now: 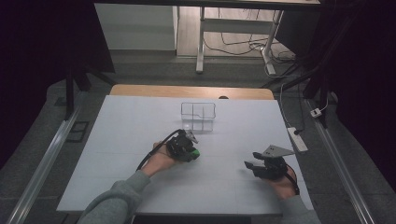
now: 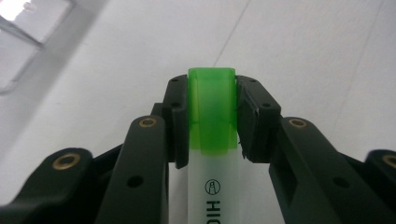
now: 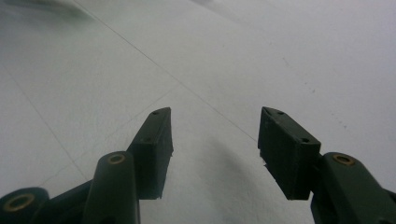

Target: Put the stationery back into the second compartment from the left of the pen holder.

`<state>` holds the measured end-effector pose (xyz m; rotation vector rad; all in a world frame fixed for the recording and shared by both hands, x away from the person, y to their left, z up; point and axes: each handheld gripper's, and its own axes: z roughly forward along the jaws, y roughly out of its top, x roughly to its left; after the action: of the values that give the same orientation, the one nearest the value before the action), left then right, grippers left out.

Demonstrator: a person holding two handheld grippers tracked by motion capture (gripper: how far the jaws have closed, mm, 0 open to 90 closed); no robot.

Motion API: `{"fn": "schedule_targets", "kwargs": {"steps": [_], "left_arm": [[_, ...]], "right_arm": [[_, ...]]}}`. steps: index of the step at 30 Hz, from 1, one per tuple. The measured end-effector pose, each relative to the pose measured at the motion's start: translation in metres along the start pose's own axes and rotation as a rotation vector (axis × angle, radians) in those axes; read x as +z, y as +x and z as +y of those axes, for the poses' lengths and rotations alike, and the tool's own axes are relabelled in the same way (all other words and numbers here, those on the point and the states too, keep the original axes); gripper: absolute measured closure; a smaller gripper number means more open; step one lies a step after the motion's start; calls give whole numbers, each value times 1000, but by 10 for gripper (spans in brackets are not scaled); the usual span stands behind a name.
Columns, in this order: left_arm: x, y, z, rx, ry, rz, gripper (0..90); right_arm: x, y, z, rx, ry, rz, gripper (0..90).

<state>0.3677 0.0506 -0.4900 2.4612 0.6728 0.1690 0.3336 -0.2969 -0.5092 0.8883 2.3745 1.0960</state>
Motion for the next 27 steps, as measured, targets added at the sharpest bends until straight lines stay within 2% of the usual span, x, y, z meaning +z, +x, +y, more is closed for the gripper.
{"fn": "schedule_targets", "kwargs": {"steps": [4,17,22,27], "left_arm": [[-12,5,-2,-19,-45,7,666],[-40,13,-4,-32,-156,21,667],[-47,16,-6,-51,-217,15,667],[-53,18,-8,-61,-259,31,666]], "right_arm": [[0,-1,0,4,-6,-1,446],[0,-2,-1,15,0,7,443],[0,-2,-1,13,-1,5,443],[0,-3,-1,13,5,4,442]]}}
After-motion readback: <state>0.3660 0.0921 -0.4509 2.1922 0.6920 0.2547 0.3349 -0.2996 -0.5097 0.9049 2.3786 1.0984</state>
